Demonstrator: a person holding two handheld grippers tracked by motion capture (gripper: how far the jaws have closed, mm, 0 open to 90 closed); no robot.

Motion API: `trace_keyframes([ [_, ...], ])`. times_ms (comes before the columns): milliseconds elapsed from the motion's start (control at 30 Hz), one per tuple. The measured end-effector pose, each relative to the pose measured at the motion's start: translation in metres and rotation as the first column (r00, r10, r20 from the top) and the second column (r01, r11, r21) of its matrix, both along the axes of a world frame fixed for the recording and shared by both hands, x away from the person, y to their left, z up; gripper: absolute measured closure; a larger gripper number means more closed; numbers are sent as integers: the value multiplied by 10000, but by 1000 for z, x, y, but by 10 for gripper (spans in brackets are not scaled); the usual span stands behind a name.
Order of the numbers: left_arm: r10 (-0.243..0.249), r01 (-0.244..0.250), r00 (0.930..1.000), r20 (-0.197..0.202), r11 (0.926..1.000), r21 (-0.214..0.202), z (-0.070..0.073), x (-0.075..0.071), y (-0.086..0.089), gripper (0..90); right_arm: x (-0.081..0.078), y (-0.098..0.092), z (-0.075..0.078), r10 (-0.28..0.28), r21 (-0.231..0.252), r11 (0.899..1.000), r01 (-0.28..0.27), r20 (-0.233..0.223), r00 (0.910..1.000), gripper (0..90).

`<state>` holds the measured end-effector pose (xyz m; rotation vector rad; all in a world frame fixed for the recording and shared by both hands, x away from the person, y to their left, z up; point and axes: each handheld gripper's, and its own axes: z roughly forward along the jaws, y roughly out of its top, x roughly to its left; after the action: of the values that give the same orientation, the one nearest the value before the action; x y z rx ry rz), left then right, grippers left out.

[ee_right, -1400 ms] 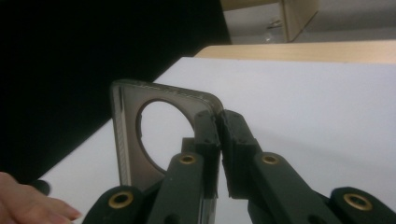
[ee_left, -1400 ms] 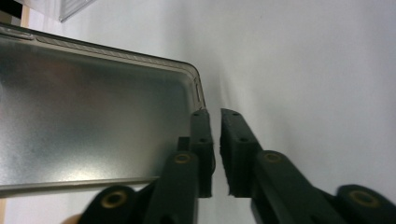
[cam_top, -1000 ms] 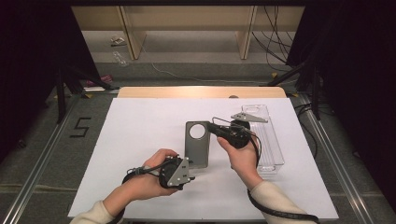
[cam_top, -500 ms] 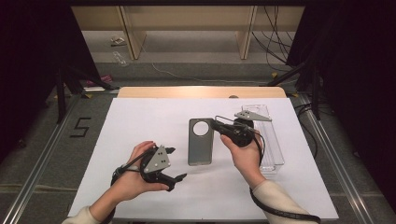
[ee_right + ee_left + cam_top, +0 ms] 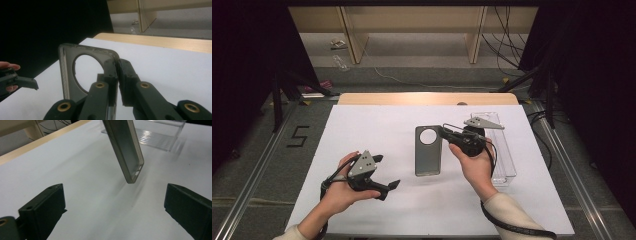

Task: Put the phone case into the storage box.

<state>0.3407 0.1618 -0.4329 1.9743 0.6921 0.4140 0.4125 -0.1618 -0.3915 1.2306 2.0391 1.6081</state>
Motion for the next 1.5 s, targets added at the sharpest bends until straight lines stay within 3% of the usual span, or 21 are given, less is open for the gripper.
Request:
trace_keyframes([
  [200,550,-546,9985,67,9975,-454,1,1,9,28,1,-2,1,-35,-66,10000,36,80,10000,857],
  [633,1265,-1251,9919,110,9886,-839,-2,3,16,35,1,-6,5,-120,-183,9998,124,214,9997,856],
  [1500,1481,-1474,9890,48,9866,-692,-5,5,17,46,3,-15,12,-210,-328,9992,224,427,9989,856],
])
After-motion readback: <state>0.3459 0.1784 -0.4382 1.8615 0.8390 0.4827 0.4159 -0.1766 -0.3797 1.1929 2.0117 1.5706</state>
